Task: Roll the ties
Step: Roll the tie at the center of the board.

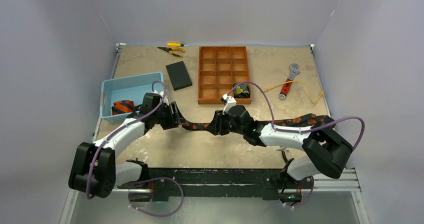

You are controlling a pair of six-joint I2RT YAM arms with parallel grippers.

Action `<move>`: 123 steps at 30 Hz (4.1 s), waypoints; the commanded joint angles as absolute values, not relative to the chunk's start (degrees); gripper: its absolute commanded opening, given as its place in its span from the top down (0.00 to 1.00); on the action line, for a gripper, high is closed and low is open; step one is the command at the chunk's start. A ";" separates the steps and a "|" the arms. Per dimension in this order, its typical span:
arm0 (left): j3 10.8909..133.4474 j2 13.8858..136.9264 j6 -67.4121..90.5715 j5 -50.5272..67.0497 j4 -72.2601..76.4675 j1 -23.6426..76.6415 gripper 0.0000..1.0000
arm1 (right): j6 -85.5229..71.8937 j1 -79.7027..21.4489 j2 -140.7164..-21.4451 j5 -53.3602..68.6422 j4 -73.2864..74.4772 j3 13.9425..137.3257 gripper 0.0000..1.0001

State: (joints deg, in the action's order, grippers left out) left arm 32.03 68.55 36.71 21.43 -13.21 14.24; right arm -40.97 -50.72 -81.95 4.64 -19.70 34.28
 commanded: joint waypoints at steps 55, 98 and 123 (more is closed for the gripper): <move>38.91 69.70 30.76 10.28 -22.10 15.97 1.00 | -45.40 -53.49 -109.03 7.82 -24.84 56.68 0.89; 42.95 79.54 35.13 2.15 -15.38 28.99 1.00 | -47.21 -55.37 -105.31 5.02 -22.27 52.54 0.76; 53.24 89.98 33.47 -9.52 -20.92 38.36 1.00 | -50.25 -46.77 -96.14 -0.09 -22.66 38.53 0.79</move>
State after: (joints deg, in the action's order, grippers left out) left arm 49.60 88.29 34.63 -6.07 -19.77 36.56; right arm -50.06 -46.83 -96.47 0.75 -20.62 39.27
